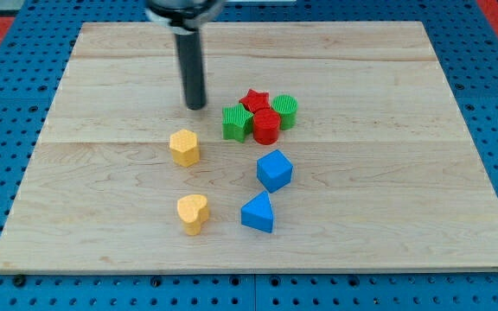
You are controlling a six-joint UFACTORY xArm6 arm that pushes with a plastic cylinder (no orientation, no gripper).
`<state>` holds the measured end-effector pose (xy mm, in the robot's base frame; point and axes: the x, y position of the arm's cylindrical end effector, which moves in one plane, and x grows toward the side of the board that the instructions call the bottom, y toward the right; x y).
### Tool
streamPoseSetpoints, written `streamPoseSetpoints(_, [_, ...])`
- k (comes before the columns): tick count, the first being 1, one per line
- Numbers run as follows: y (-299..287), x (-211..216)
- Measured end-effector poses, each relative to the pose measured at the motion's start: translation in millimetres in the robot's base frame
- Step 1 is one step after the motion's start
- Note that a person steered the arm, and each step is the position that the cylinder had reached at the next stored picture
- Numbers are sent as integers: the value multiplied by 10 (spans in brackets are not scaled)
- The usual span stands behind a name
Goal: Push the yellow hexagon closer to the group of blocks
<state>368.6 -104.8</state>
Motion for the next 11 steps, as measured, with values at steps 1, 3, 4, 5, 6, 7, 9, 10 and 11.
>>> streamPoseSetpoints(1, [-690, 30])
streamPoseSetpoints(3, [-1173, 159])
streamPoseSetpoints(4, [-1410, 316])
streamPoseSetpoints(5, [-1411, 556])
streamPoseSetpoints(6, [-1368, 790])
streamPoseSetpoints(7, [-626, 893])
streamPoseSetpoints(9, [424, 917])
streamPoseSetpoints(10, [861, 764])
streamPoseSetpoints(11, [440, 881])
